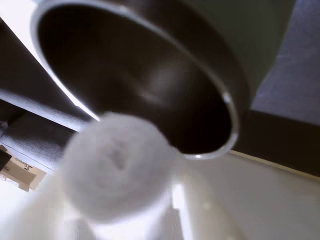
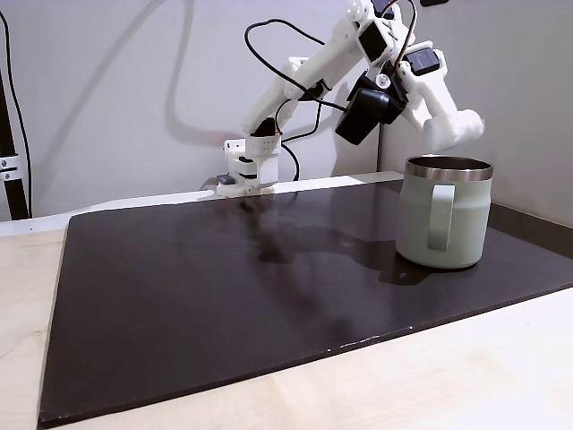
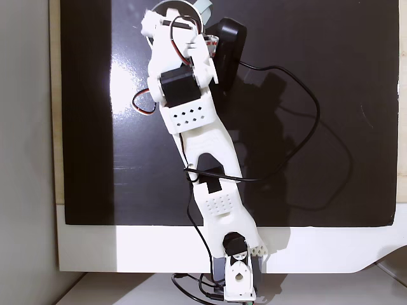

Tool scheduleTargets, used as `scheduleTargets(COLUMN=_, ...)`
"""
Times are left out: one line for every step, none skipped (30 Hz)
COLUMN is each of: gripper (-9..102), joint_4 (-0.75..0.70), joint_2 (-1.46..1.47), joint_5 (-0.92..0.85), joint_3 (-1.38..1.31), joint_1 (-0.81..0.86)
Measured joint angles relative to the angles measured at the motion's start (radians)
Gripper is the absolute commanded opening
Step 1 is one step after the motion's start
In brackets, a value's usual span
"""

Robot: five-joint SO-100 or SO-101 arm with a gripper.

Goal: Grasp a gauze and put it in the cup.

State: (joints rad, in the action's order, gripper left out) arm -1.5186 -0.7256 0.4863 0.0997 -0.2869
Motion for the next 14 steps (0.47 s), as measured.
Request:
scheduleTargets(gripper=38, joint_4=0.0, joint_2=0.0, joint_5=0.0, joint_3=0.0, joint_1=0.0)
scheduleTargets(gripper=38, joint_4=0.0, joint_2=0.0, joint_5=0.0, joint_3=0.0, joint_1=0.002)
scheduleTargets(gripper=38, joint_4=0.0, joint_2=0.0, joint_5=0.0, joint_3=0.0, joint_1=0.003)
scheduleTargets(gripper=38, joint_4=0.0, joint_2=0.0, joint_5=0.0, joint_3=0.0, joint_1=0.003)
scheduleTargets(gripper=38, joint_4=0.0, joint_2=0.0, joint_5=0.0, joint_3=0.0, joint_1=0.003)
scheduleTargets(gripper=38, joint_4=0.0, joint_2=0.0, joint_5=0.0, joint_3=0.0, joint_1=0.003)
scheduleTargets(gripper=38, joint_4=0.0, joint_2=0.0, joint_5=0.0, joint_3=0.0, joint_1=0.002)
scheduleTargets(gripper=38, joint_4=0.0, joint_2=0.0, joint_5=0.0, joint_3=0.0, joint_1=0.0)
scheduleTargets(gripper=38, joint_4=0.0, joint_2=0.0, joint_5=0.0, joint_3=0.0, joint_1=0.0)
scheduleTargets(gripper=38, joint_4=0.0, joint_2=0.0, joint_5=0.0, joint_3=0.0, joint_1=0.0)
scheduleTargets(gripper=38, joint_4=0.0, joint_2=0.0, joint_5=0.0, joint_3=0.0, joint_1=0.002)
scheduleTargets(gripper=38, joint_4=0.0, joint_2=0.0, joint_5=0.0, joint_3=0.0, joint_1=0.002)
scheduleTargets(gripper=38, joint_4=0.0, joint_2=0.0, joint_5=0.0, joint_3=0.0, joint_1=0.002)
scheduleTargets(gripper=38, joint_4=0.0, joint_2=0.0, joint_5=0.0, joint_3=0.0, joint_1=0.002)
